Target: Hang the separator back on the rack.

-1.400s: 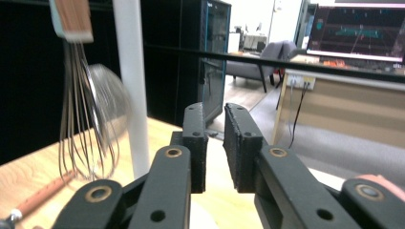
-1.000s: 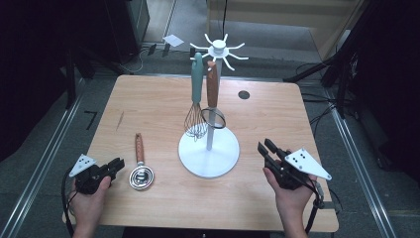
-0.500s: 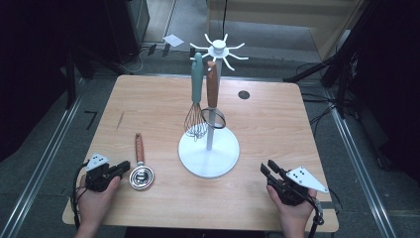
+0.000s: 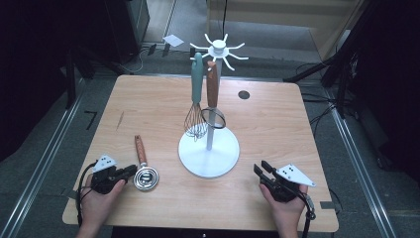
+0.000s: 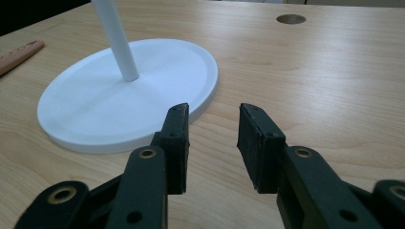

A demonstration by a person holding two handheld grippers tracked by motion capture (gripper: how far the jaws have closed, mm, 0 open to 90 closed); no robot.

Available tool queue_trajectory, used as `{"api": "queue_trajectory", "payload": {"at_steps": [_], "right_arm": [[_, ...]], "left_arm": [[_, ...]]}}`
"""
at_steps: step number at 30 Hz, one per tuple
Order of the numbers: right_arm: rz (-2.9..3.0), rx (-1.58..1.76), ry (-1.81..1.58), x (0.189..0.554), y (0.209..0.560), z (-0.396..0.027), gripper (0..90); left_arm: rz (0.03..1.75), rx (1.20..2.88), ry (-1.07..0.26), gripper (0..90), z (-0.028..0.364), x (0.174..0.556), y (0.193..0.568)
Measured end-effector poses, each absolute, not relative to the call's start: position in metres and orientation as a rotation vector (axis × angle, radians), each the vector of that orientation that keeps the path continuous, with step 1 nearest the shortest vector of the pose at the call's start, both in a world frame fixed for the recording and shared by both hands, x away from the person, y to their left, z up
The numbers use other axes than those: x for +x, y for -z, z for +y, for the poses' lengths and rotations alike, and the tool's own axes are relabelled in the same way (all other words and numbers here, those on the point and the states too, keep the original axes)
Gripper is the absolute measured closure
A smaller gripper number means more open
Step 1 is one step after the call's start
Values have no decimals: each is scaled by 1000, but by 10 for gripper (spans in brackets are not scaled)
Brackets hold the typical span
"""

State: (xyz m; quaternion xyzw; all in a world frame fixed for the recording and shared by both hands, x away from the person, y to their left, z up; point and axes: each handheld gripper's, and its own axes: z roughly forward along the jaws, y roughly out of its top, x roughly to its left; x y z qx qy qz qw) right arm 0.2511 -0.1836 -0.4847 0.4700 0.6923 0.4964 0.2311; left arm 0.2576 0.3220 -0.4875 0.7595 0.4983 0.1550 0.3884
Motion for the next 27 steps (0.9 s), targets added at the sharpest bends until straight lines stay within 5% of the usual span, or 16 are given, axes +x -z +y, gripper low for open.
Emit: {"api": "queue_trajectory", "payload": {"at_steps": [7, 15, 21, 27], "right_arm": [[1916, 1275, -1381, 249, 483, -181, 657], [1925, 1271, -1381, 249, 483, -181, 653], [1943, 1252, -1386, 249, 484, -176, 653], [1973, 1222, -1392, 247, 484, -165, 645]], "left_arm": [[1282, 1839, -433, 817, 324, 251, 479], [1199, 1906, -355, 601, 312, 250, 485], [1215, 1947, -303, 715, 304, 250, 489], [1205, 1941, -255, 721, 298, 247, 490]]}}
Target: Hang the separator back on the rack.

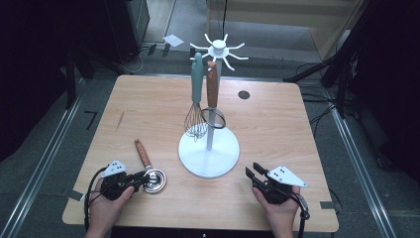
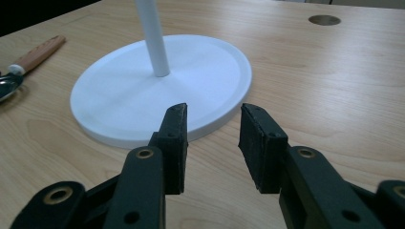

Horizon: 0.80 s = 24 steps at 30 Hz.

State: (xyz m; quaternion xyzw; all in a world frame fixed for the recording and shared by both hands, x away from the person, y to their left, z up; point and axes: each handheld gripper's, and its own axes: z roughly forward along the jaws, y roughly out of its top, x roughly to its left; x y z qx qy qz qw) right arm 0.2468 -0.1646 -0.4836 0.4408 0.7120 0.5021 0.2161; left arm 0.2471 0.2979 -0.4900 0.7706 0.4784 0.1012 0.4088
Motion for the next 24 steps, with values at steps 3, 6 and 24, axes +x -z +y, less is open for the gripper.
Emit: {"api": "queue_trajectory", "payload": {"at_steps": [3, 6, 24], "right_arm": [[1988, 1207, -1402, 245, 483, -158, 642], [2003, 1187, -1427, 243, 482, -151, 632], [2185, 1067, -1545, 225, 482, -86, 653]], "left_arm": [[1206, 1945, -248, 722, 292, 245, 490], [1211, 1945, -243, 722, 286, 243, 490], [1157, 1977, -191, 704, 222, 227, 492]]}}
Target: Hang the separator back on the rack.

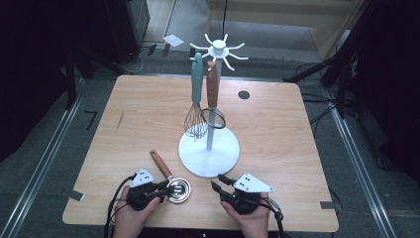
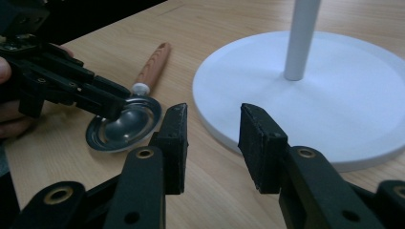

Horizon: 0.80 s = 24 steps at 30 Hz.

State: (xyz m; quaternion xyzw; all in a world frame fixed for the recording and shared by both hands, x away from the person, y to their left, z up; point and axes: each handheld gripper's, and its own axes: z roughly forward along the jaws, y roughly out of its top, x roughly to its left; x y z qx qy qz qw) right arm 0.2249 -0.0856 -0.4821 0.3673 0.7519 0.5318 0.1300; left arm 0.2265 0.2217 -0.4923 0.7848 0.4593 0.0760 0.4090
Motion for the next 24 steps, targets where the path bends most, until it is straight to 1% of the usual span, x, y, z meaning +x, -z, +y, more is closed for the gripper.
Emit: {"api": "queue_trajectory", "payload": {"at_steps": [2, 3, 6, 9, 16, 21, 24], "right_arm": [[2196, 1045, -1548, 223, 483, -80, 681], [2214, 1033, -1555, 221, 483, -77, 716], [2255, 1004, -1547, 220, 485, -69, 786], [2298, 990, -1533, 219, 487, -62, 835], [2359, 991, -1475, 221, 493, -56, 839], [2389, 1001, -1433, 223, 496, -56, 845], [2412, 994, -1426, 223, 497, -54, 867]], "left_arm": [[1164, 1986, -207, 692, 215, 224, 491], [1168, 1982, -202, 680, 213, 223, 491], [1160, 1981, -177, 662, 204, 221, 492], [1135, 1974, -139, 626, 197, 220, 493], [1074, 1963, -29, 570, 187, 219, 496], [1036, 1980, -40, 562, 185, 217, 496], [1017, 1978, -42, 592, 189, 217, 493]]}}
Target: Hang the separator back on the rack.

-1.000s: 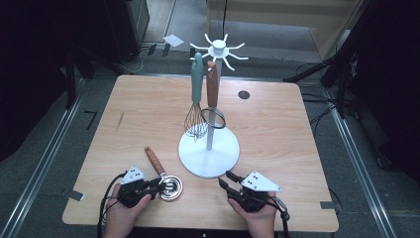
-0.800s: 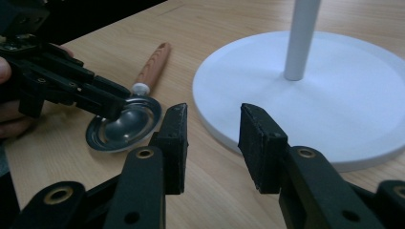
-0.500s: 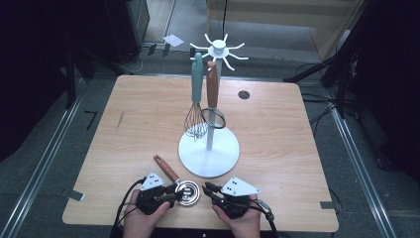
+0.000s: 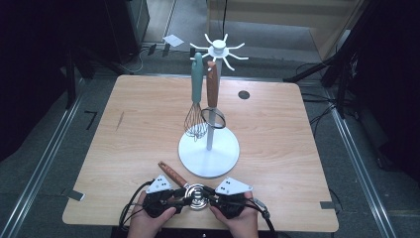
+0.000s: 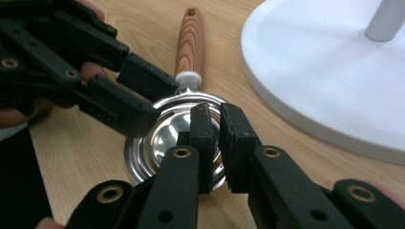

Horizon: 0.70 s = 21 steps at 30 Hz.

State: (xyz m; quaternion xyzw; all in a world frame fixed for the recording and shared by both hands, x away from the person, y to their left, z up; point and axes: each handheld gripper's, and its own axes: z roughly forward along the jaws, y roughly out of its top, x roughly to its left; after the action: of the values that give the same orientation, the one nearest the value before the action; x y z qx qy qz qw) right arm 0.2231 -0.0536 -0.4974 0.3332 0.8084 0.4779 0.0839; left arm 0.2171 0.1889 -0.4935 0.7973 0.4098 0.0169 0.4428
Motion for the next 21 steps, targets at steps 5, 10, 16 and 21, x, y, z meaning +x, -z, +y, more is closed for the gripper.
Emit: {"api": "queue_trajectory", "payload": {"at_steps": [5, 10, 16, 21], "right_arm": [[2449, 977, -1405, 223, 499, -50, 877], [2483, 954, -1356, 223, 502, -47, 877], [2476, 975, -1328, 227, 503, -54, 865], [2462, 987, -1317, 228, 503, -64, 865]], "left_arm": [[1018, 1949, -89, 694, 205, 219, 485], [1046, 1932, -172, 775, 223, 224, 480], [1102, 1911, -191, 791, 239, 231, 483], [1127, 1906, -208, 780, 245, 235, 485]]}}
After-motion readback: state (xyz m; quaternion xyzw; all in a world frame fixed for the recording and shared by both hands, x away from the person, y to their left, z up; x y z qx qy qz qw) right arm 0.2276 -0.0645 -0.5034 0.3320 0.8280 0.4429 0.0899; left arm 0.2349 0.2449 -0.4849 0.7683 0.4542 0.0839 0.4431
